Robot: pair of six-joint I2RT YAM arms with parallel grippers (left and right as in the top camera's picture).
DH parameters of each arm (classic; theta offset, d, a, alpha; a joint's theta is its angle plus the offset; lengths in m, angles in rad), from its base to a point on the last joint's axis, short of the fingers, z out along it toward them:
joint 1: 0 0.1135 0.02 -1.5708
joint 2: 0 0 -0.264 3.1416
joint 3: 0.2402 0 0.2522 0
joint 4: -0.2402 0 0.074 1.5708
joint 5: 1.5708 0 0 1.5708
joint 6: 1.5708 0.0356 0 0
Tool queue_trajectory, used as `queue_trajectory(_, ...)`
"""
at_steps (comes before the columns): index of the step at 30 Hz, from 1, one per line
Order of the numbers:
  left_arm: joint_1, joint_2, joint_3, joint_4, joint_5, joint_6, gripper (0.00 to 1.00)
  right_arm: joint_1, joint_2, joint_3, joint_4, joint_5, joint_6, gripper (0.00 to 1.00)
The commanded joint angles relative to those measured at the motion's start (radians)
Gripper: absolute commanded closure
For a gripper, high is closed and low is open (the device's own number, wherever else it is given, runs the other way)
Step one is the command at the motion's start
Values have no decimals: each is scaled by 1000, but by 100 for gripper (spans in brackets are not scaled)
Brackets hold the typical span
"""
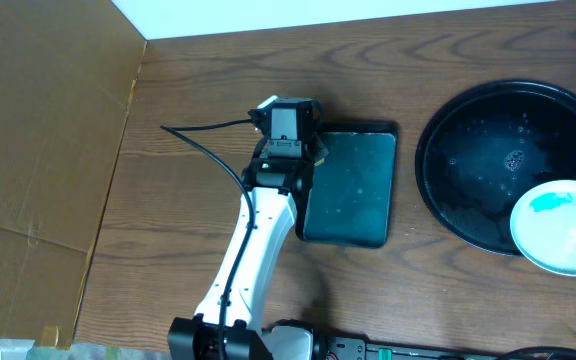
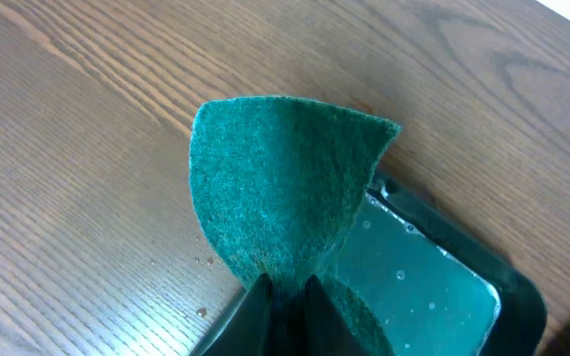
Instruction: Clean dirty plates on tray and stack at the side
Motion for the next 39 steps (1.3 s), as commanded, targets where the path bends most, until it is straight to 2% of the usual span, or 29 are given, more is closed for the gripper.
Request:
queue_trajectory(1, 2, 14, -1, 2, 13, -12, 92, 23, 2, -2, -6, -70, 39, 1)
queue_trajectory(4, 2, 24, -1, 1, 12, -11, 92, 23, 2, -2, -22, -65, 40, 3)
queue_trajectory(6, 2, 29, -1, 1, 12, -11, 92, 23, 3, -2, -55, -62, 45, 18)
queue_trajectory(7, 2, 30, -1, 2, 12, -11, 92, 24, 3, -3, -80, -57, 65, 19)
queue_trajectory(11, 2, 30, -1, 2, 13, -12, 92, 25, 3, -8, -206, 25, 191, 10)
queue_trajectory(14, 2, 30, -1, 8, 13, -12, 92, 35, 3, -40, -225, 53, 246, 8)
queue_trajectory(23, 3, 30, -1, 12, 13, -11, 92, 110, 3, -227, -10, 15, 341, 5)
queue_trajectory(28, 2, 32, -1, 12, 16, -12, 92, 122, 3, -300, 26, 13, 446, 7)
queue_trajectory(33, 2, 32, -1, 12, 16, -12, 92, 122, 3, -351, 77, -5, 459, 16)
queue_trajectory(35, 2, 32, -1, 12, 16, -12, 92, 122, 3, -360, 106, -23, 459, 23)
queue_trajectory(39, 2, 32, -1, 12, 16, -11, 92, 122, 3, -361, 150, -47, 460, 51)
